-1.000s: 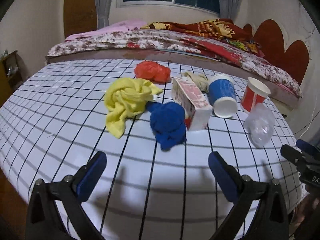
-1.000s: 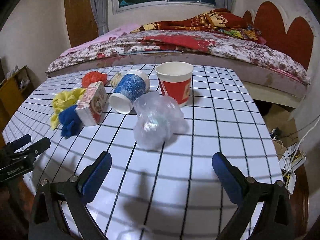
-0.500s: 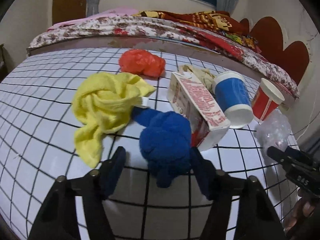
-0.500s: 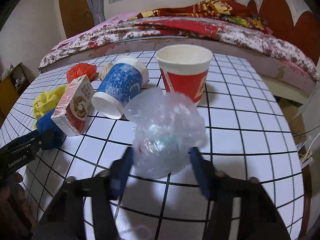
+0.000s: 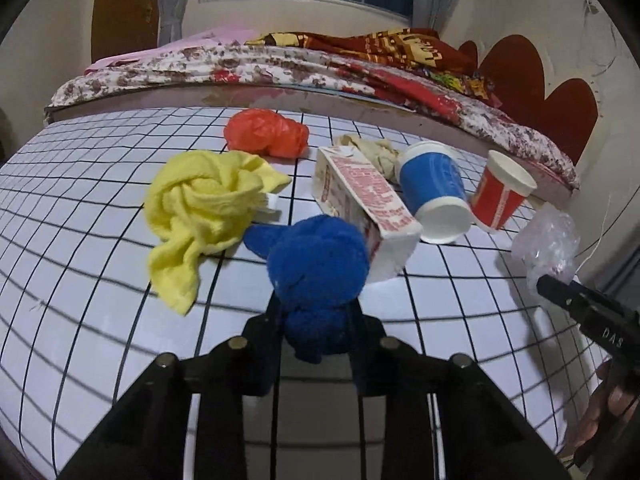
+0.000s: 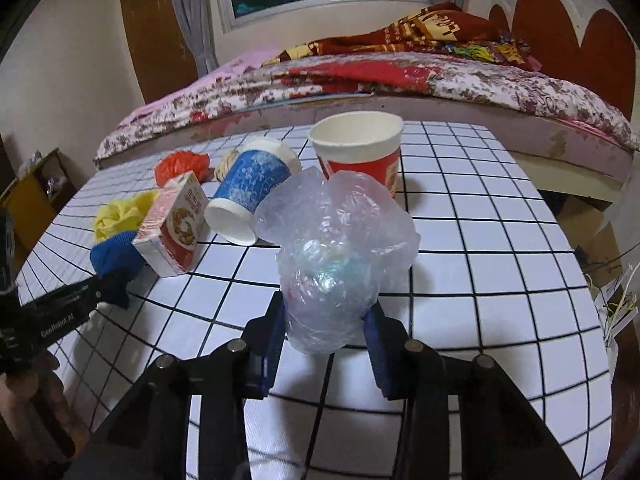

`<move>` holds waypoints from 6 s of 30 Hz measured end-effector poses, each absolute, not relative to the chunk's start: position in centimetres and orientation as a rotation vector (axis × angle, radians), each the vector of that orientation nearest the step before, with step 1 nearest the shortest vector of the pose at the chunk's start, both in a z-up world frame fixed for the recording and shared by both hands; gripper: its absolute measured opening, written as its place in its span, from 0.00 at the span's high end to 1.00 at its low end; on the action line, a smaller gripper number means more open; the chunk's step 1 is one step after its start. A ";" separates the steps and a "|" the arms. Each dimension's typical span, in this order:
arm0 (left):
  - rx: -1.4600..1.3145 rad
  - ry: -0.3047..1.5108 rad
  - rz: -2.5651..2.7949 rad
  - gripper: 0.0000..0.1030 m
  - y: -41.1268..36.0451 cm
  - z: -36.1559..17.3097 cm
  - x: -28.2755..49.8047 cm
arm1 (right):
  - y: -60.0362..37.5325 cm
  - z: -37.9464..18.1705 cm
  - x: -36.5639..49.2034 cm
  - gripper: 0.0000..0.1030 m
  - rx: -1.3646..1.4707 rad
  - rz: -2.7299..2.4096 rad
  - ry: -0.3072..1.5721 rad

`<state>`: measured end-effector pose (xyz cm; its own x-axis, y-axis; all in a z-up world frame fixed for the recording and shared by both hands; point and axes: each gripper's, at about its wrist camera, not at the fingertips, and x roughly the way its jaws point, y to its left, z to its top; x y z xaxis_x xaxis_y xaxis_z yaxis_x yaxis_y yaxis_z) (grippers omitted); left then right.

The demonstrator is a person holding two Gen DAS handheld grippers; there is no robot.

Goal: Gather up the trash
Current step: 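Grasp the blue knit cloth with the left tool while the right tool grasps the clear plastic bag, then carry the blue cloth and plastic bag over the black bin, then open both tools to drop the cloth and bag into the bin, then move both empty tools back over the table items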

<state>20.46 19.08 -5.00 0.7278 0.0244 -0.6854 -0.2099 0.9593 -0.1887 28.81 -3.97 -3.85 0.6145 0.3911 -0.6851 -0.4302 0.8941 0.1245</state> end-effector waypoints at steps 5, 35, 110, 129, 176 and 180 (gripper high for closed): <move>-0.285 0.702 0.100 0.73 18.1 -4.0 18.5 | -5.3 -2.9 27.2 0.62 -0.039 0.475 0.751; -0.155 0.641 -0.169 0.73 2.0 -0.6 13.4 | -21.4 0.6 16.5 0.62 0.094 0.299 0.619; 0.007 1.060 -0.483 0.05 -26.8 -15.5 15.3 | -46.2 -19.8 15.1 0.13 0.138 0.017 1.179; 0.071 1.058 -0.358 0.01 -23.0 -14.9 12.9 | -46.7 -17.9 11.9 0.01 0.113 -0.133 1.111; -0.118 0.784 -0.120 0.01 -2.9 -5.0 8.5 | -24.1 -5.1 10.1 0.01 -0.091 0.193 0.798; -0.135 0.767 -0.051 0.01 0.8 -4.4 9.0 | -21.2 -4.0 11.3 0.01 -0.093 0.245 0.774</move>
<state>8.99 0.84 -4.40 0.7196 -0.0955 -0.6878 -0.0032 0.9900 -0.1407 11.30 -21.25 -3.95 0.6887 0.1844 -0.7012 -0.2526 0.9675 0.0064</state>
